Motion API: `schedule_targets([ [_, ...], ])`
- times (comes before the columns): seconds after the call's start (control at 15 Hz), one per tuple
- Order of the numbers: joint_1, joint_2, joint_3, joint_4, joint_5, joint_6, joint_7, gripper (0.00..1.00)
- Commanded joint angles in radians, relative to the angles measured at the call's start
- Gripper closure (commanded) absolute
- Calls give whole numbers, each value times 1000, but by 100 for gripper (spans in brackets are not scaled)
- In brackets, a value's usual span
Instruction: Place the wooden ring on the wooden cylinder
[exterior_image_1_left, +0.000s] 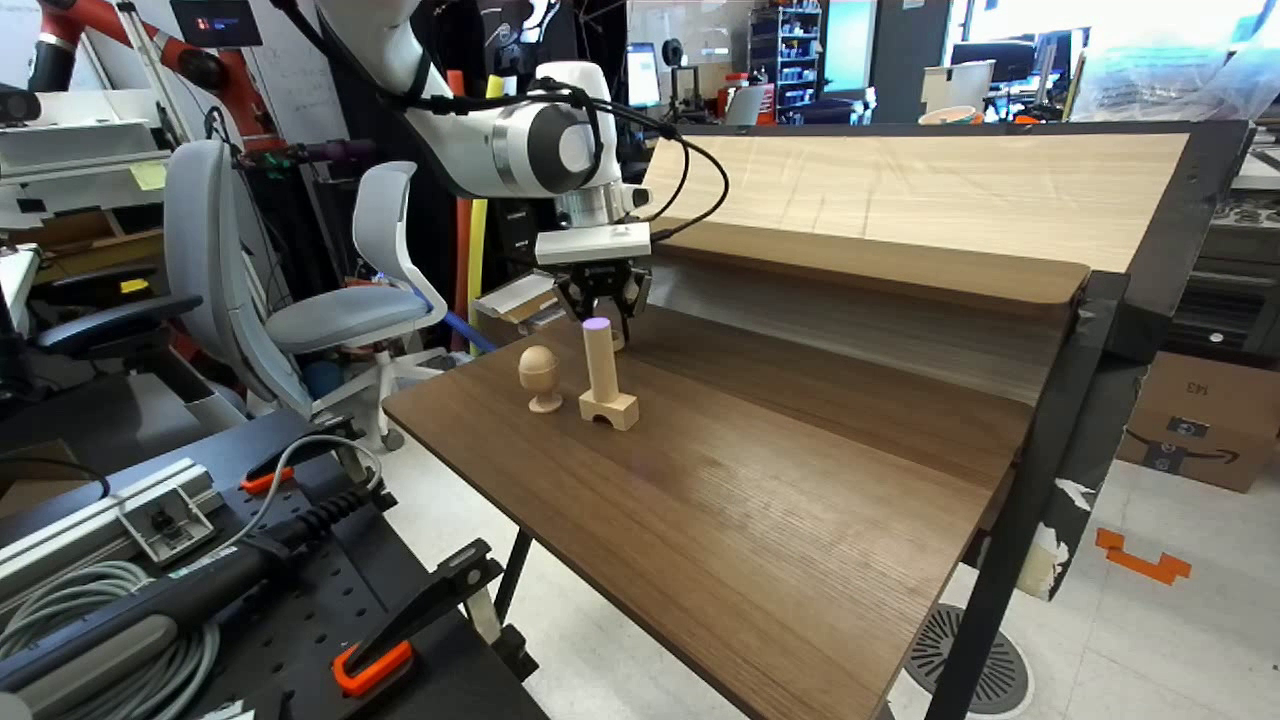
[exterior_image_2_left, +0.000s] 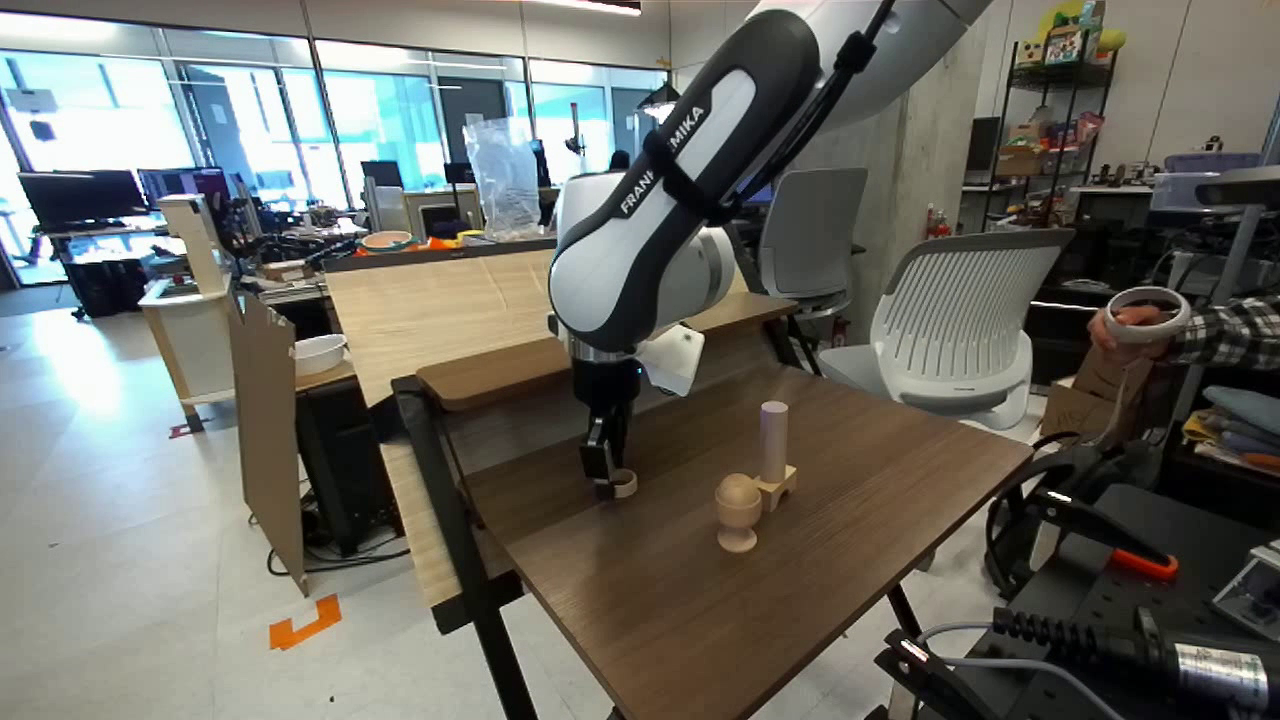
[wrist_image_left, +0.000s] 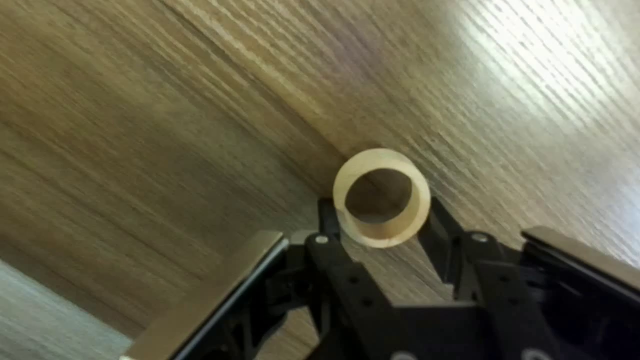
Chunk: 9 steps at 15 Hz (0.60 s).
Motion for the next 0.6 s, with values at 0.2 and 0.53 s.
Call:
schedule_targets([
  [0.2,18,-109,-10,-70,-32,-14,39,81],
  [0.53,7,-261,-18,-206,-38,-15,43,81],
])
